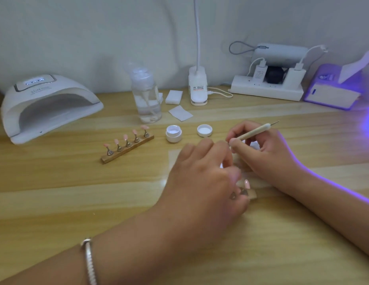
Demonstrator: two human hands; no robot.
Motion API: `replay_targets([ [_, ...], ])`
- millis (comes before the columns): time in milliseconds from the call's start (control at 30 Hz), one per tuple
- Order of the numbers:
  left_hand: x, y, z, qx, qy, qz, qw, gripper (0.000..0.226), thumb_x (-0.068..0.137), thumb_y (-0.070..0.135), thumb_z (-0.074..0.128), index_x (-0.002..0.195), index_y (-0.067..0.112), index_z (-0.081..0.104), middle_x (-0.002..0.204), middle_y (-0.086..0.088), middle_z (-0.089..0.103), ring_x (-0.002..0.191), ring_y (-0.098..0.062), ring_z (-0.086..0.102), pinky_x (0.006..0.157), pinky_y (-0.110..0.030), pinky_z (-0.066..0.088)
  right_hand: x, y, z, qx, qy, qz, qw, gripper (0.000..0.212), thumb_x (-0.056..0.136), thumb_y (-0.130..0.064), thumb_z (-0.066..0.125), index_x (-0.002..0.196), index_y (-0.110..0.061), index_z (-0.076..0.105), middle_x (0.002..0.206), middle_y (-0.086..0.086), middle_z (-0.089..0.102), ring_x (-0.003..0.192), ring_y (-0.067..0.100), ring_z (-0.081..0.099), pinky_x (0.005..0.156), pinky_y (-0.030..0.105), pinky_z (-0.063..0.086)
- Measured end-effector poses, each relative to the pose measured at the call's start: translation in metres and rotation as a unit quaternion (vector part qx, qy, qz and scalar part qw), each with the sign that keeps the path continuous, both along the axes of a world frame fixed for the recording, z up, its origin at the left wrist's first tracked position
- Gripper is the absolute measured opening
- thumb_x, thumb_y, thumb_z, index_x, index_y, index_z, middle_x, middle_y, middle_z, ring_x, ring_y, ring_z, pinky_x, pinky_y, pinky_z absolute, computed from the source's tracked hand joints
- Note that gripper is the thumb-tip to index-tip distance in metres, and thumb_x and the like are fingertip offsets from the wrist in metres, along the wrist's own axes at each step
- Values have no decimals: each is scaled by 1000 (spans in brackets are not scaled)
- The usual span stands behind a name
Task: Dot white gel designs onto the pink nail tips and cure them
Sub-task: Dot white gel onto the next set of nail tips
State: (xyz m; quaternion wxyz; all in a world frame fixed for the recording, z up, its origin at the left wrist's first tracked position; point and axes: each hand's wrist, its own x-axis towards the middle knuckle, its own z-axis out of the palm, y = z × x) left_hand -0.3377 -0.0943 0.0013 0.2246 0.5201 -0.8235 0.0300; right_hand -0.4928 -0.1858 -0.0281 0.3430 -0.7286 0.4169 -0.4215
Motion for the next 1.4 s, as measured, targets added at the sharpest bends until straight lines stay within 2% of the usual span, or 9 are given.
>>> replay_targets([
  [167, -12, -9, -5, 5, 18, 3, 1000, 16, 78, 39, 64, 71, 28, 73, 84, 10, 56, 82, -17, 49, 74, -29, 25, 0, 1, -1, -8, 12, -9, 1000, 6, 79, -27, 59, 78, -26, 65, 70, -15, 61, 63, 2, 47, 58, 14, 39],
  [367, -16, -1, -20, -149, -40, -73, 985, 10, 71, 17, 78, 70, 19, 68, 82, 4, 69, 80, -21, 63, 81, -32, 39, 1, 0, 0, -9, 12, -11, 1000, 7, 85, -24, 64, 84, -29, 68, 74, -14, 66, 72, 8, 52, 68, 24, 44],
  [500, -7, 7, -18, -196, 88, -104, 971, 12, 86, 17, 73, 74, 17, 74, 77, 8, 73, 67, -15, 65, 79, -31, 47, 2, 4, 2, -12, 14, -10, 1000, 19, 90, -10, 65, 86, -27, 74, 72, -17, 69, 81, 4, 62, 81, 30, 48],
  [633, 17, 14, -8, -98, 243, -82, 962, 4, 79, 25, 81, 77, 22, 77, 75, 13, 72, 70, -4, 64, 73, -26, 50, 2, 6, 5, -1, 12, -8, 1000, 22, 88, -5, 64, 80, -22, 75, 72, -12, 70, 82, 9, 64, 86, 42, 51],
  [833, 57, 8, -23, 72, 449, 2, 891, 10, 75, 27, 83, 84, 31, 80, 86, 14, 76, 71, -3, 63, 61, -18, 45, 5, 5, 3, 11, 39, -12, 999, 21, 84, -10, 63, 74, -26, 74, 73, -13, 68, 85, 11, 63, 84, 46, 54],
  [967, 62, 4, -30, 115, 484, 11, 868, 12, 78, 29, 79, 89, 32, 80, 85, 11, 77, 72, -5, 62, 65, -33, 47, 2, 7, 4, -24, 3, -11, 1000, 16, 85, -16, 62, 83, -26, 74, 76, -16, 71, 81, 4, 67, 81, 36, 51],
  [1100, 60, 3, -32, 126, 477, -10, 870, 6, 78, 24, 78, 83, 26, 81, 87, 11, 77, 70, -7, 62, 60, -27, 44, 0, 10, 3, -69, -44, -14, 997, 14, 92, -12, 68, 94, -25, 74, 87, -9, 75, 91, 9, 70, 79, 34, 53],
  [1233, 61, 2, -34, 131, 473, -19, 871, 6, 79, 20, 79, 79, 25, 80, 85, 11, 77, 66, 1, 56, 58, -15, 40, 10, 24, 14, -87, -113, 18, 990, 16, 88, -41, 70, 77, -30, 67, 71, -11, 67, 65, 6, 59, 63, 19, 46],
  [1400, 58, 3, -35, 124, 425, -29, 896, 8, 82, 23, 74, 80, 27, 80, 89, 17, 75, 89, -6, 64, 67, -21, 43, 28, 48, 26, -71, -147, 78, 984, 29, 90, -42, 65, 73, -19, 68, 64, 2, 67, 54, 19, 61, 48, 29, 47],
])
